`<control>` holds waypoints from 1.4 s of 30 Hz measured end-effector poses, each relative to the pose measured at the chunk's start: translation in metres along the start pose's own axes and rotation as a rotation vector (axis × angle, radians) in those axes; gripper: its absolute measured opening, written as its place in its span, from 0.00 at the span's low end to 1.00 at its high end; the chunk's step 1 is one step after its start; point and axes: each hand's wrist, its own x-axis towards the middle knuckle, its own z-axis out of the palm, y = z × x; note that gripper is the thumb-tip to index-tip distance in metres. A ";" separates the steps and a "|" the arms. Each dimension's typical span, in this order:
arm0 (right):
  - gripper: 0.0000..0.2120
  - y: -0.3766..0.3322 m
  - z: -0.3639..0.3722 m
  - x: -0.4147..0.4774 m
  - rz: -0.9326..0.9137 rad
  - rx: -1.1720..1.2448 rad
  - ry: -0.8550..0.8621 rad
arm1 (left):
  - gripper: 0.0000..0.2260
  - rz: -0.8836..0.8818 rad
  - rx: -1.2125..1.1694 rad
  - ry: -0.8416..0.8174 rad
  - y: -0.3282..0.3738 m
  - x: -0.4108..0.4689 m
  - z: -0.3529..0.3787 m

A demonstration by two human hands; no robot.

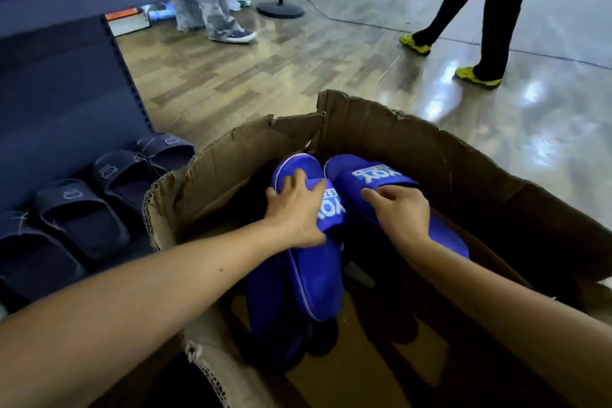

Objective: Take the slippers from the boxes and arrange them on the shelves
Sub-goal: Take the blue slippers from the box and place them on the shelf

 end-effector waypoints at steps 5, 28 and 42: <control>0.13 -0.022 -0.025 -0.002 -0.305 -0.171 0.060 | 0.33 0.116 0.032 0.254 -0.014 -0.001 -0.037; 0.11 -0.184 -0.032 -0.004 -1.320 0.173 -0.074 | 0.30 -0.168 -0.193 0.646 -0.144 -0.197 -0.169; 0.19 -0.272 0.161 -0.222 -1.851 -0.120 -0.374 | 0.41 -0.648 -0.094 0.332 -0.253 -0.433 -0.052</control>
